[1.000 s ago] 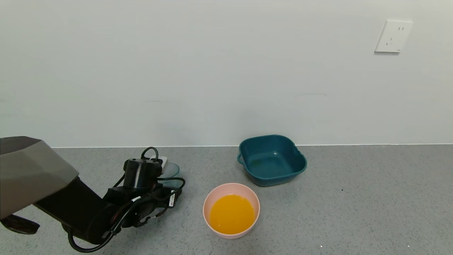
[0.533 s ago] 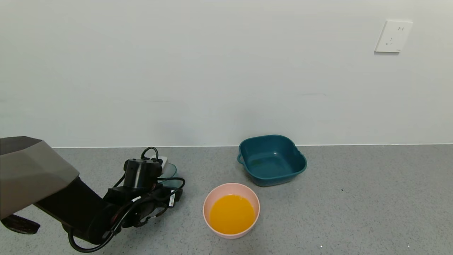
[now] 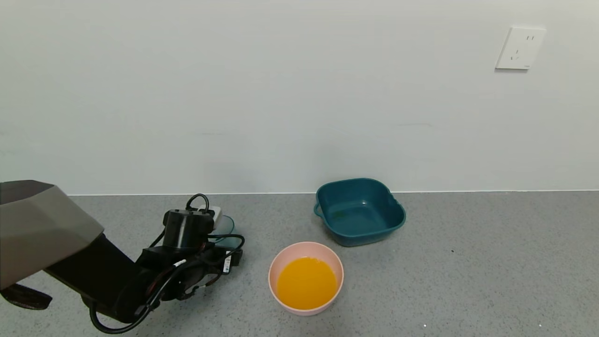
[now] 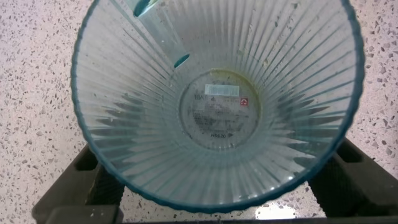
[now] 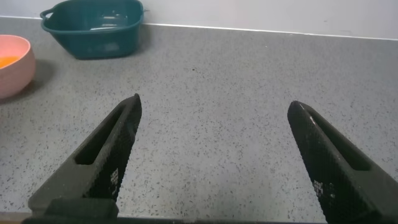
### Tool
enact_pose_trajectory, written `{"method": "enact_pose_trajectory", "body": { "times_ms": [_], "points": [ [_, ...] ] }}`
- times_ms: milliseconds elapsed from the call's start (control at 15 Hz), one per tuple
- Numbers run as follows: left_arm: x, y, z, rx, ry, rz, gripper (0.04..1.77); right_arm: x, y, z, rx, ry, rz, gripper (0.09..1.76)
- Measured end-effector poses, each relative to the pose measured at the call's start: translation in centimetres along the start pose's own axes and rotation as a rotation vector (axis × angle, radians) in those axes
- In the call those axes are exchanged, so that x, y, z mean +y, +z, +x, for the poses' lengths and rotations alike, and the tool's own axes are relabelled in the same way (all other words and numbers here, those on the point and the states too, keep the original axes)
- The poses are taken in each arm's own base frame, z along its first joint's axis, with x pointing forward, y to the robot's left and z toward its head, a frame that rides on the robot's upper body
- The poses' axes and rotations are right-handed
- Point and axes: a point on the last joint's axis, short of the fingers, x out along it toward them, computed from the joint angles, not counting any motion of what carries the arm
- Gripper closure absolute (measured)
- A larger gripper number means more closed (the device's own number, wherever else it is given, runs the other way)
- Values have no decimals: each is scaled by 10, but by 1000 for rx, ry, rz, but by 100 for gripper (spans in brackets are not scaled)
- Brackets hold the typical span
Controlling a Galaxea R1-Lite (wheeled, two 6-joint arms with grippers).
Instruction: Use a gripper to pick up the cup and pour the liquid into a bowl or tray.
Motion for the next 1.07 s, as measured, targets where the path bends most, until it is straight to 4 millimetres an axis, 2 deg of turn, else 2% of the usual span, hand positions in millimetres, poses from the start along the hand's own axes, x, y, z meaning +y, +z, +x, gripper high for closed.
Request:
{"method": "enact_pose_trajectory", "body": {
  "times_ms": [333, 533, 800, 1067],
  "points": [
    [1, -2, -5, 4, -2, 2, 13, 0, 0, 0, 0, 0, 0, 14],
    [2, -7, -15, -20, -9, -1, 12, 0, 0, 0, 0, 0, 0, 14],
    [6, -16, -34, -52, -11, -2, 11, 0, 0, 0, 0, 0, 0, 14],
    [15, -19, -62, -80, -11, -4, 11, 0, 0, 0, 0, 0, 0, 14]
  ]
}}
